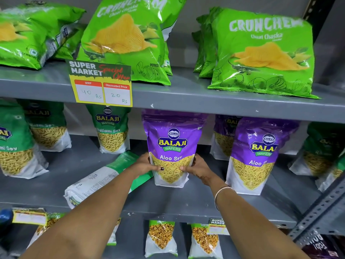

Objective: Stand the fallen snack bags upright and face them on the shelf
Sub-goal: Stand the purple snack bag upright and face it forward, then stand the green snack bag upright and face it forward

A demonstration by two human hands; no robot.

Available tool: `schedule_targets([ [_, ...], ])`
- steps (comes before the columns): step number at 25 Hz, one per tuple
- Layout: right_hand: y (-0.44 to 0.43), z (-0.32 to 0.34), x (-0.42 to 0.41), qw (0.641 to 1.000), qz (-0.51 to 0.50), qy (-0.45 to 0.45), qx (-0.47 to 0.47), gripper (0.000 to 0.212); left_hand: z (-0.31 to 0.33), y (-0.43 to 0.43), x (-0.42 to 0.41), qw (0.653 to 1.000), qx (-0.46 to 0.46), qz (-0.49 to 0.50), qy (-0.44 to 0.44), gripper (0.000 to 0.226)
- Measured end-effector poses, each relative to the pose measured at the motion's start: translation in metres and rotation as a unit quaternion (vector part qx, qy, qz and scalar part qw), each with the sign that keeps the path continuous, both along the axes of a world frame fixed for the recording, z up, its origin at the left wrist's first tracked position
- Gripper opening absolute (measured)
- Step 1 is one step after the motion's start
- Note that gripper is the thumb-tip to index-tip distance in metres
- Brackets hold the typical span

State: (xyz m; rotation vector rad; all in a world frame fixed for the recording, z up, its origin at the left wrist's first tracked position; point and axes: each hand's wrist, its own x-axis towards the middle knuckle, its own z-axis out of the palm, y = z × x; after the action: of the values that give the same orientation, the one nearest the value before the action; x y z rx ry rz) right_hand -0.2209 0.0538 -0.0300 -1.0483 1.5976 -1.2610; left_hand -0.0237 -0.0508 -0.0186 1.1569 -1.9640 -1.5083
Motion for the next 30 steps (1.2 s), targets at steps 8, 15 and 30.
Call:
schedule_targets([
  [8, 0.006, 0.002, -0.005, 0.989, 0.017, 0.062, 0.136, 0.036, 0.006, 0.007, 0.019, 0.992, -0.041, 0.075, -0.097, 0.061],
  [15, -0.006, 0.003, 0.037, 0.945, -0.078, -0.013, 0.317, 0.028, 0.019, -0.040, 0.118, 0.950, -0.136, 0.124, -0.254, 0.044],
  [30, -0.049, -0.036, 0.243, 0.949, -0.140, -0.206, 0.195, 0.070, -0.013, -0.079, 0.216, 0.957, 0.247, -0.072, -0.137, 0.030],
])
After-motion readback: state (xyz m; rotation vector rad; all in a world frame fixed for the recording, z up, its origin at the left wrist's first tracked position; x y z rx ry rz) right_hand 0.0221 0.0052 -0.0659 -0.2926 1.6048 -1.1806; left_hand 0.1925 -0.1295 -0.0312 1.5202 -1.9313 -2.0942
